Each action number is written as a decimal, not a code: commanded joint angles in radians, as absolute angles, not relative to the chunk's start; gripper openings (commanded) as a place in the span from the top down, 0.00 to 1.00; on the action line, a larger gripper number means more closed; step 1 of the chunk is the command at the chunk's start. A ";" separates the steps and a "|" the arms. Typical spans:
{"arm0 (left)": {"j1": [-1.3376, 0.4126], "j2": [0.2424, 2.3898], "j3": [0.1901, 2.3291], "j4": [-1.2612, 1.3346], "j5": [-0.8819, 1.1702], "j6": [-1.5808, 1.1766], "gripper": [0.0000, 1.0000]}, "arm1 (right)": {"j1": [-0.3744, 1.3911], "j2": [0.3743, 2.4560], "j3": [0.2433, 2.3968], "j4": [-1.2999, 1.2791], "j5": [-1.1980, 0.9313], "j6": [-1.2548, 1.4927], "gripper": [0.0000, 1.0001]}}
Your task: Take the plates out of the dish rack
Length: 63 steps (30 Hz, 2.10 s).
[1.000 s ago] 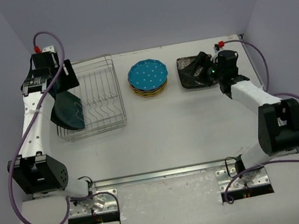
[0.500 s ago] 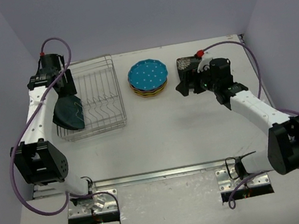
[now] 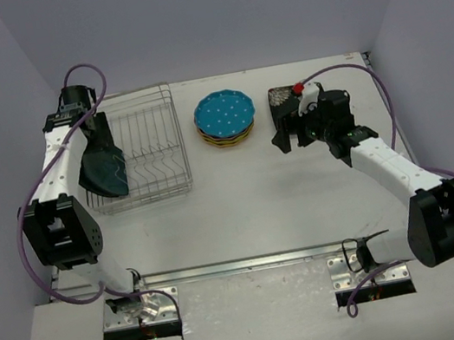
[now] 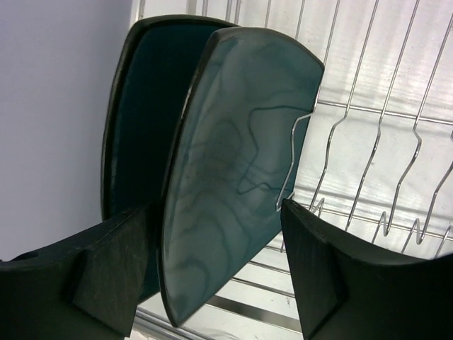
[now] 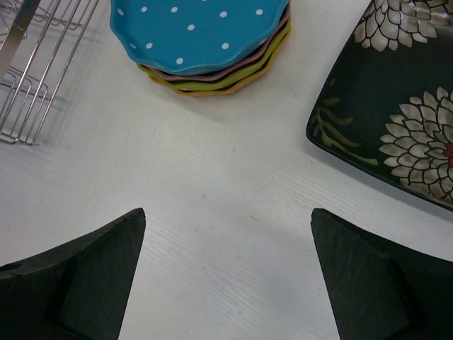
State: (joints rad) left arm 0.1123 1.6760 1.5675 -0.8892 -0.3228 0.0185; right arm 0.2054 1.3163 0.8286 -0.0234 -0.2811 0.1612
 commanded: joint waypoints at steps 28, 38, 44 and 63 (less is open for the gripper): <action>0.124 1.695 1.548 -0.861 -0.047 0.096 1.00 | 0.202 1.344 0.906 -0.047 -0.566 0.263 0.03; 0.126 1.569 1.753 -0.936 0.028 0.183 1.00 | 0.203 1.333 0.879 0.054 -0.629 0.328 0.02; 0.126 1.549 1.884 -0.984 0.100 0.178 1.00 | 0.204 1.339 0.901 0.060 -0.643 0.348 0.02; 0.073 1.367 1.489 -0.635 1.091 -0.234 1.00 | 0.353 1.469 0.906 0.450 -0.748 0.855 0.04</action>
